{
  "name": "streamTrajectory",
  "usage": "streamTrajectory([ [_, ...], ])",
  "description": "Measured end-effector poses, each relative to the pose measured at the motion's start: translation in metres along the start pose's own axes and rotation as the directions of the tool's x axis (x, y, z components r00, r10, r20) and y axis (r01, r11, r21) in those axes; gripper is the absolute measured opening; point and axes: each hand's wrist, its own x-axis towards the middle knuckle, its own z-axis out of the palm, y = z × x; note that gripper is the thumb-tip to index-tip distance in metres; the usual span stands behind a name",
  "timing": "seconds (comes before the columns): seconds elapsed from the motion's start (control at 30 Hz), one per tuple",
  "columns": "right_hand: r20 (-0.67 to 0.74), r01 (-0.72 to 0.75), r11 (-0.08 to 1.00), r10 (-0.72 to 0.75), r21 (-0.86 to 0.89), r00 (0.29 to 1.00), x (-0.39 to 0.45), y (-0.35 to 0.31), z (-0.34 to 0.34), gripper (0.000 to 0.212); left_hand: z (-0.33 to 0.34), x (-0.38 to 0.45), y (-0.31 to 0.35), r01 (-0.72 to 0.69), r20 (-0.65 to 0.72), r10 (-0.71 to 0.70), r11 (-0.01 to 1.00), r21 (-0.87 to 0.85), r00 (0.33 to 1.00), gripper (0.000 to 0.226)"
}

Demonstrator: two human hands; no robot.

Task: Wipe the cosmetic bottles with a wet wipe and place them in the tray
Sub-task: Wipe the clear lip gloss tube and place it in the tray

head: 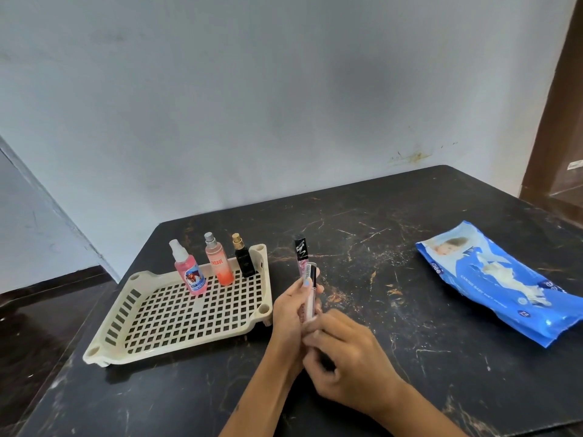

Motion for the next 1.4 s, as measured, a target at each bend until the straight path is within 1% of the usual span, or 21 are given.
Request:
streamTrajectory([
  [0.03,0.014,0.032,0.999,-0.032,0.003,0.999,0.000,-0.001,0.000,0.008,-0.001,0.003,0.000,-0.038,-0.007,0.038,0.999,0.002,0.999,0.019],
  [0.17,0.044,0.093,0.996,-0.093,0.000,0.995,-0.003,-0.001,0.001,0.008,0.002,-0.002,0.004,-0.133,-0.032,0.136,0.989,0.066,0.990,0.019],
  [0.2,0.054,0.103,0.995,-0.103,0.005,0.993,-0.004,0.001,0.000,0.008,0.005,-0.006,0.006,-0.167,-0.046,0.171,0.983,0.074,0.984,0.019],
  [0.27,0.115,0.139,0.990,-0.138,-0.004,0.984,-0.005,0.004,0.003,0.009,0.003,-0.014,0.018,-0.257,-0.104,0.268,0.960,0.108,0.958,0.020],
  [0.33,0.191,0.165,0.985,-0.152,-0.058,0.970,-0.003,0.007,0.001,0.009,-0.006,-0.021,0.031,-0.353,-0.124,0.388,0.906,0.234,0.913,0.025],
  [0.37,0.197,0.158,0.986,-0.142,-0.063,0.970,-0.002,0.008,0.001,0.009,-0.014,-0.025,0.040,-0.407,-0.122,0.461,0.859,0.311,0.879,0.026],
  [0.43,0.150,0.111,0.993,-0.105,-0.029,0.983,0.000,0.007,0.002,0.011,-0.035,-0.033,0.061,-0.492,-0.141,0.585,0.769,0.408,0.798,0.026],
  [0.5,0.100,0.074,0.997,-0.073,-0.002,0.992,0.003,0.005,0.001,0.014,-0.059,-0.035,0.079,-0.516,-0.173,0.648,0.716,0.471,0.741,0.020],
  [0.6,0.083,0.046,0.999,-0.047,0.008,0.995,0.006,0.002,0.000,0.018,-0.096,-0.031,0.091,-0.446,-0.234,0.679,0.665,0.599,0.696,0.017],
  [0.7,0.078,0.027,1.000,-0.027,0.007,0.997,0.007,0.000,0.001,0.019,-0.120,-0.022,0.092,-0.359,-0.282,0.681,0.639,0.680,0.676,0.018],
  [0.8,0.078,0.011,1.000,-0.010,-0.001,0.997,0.007,0.001,0.001,0.019,-0.133,-0.012,0.090,-0.315,-0.288,0.691,0.606,0.730,0.663,0.014],
  [0.9,0.088,-0.007,1.000,0.007,-0.003,0.996,0.006,0.002,0.002,0.019,-0.139,-0.005,0.085,-0.284,-0.290,0.695,0.585,0.760,0.658,0.017],
  [1.0,0.086,-0.008,1.000,0.008,-0.005,0.996,0.004,0.003,0.003,0.019,-0.146,-0.001,0.080,-0.233,-0.340,0.688,0.596,0.768,0.641,0.017],
  [1.07,0.082,-0.017,1.000,0.017,0.003,0.996,0.005,0.003,0.003,0.017,-0.148,-0.001,0.077,-0.205,-0.345,0.683,0.589,0.782,0.644,0.019],
  [1.13,0.087,-0.021,1.000,0.021,-0.004,0.996,0.005,0.004,0.003,0.016,-0.147,-0.002,0.074,-0.191,-0.313,0.691,0.549,0.814,0.652,0.021],
  [1.23,0.089,-0.026,0.999,0.027,-0.021,0.996,0.005,0.004,0.005,0.019,-0.147,-0.002,0.071,-0.160,-0.284,0.709,0.488,0.858,0.645,0.025],
  [1.3,0.082,-0.027,0.999,0.029,-0.023,0.996,0.005,0.005,0.006,0.019,-0.147,0.000,0.070,-0.134,-0.298,0.707,0.486,0.864,0.641,0.027],
  [1.4,0.089,-0.033,0.999,0.035,-0.021,0.995,0.004,0.006,0.005,0.021,-0.147,0.000,0.069,-0.110,-0.330,0.690,0.511,0.853,0.644,0.028],
])
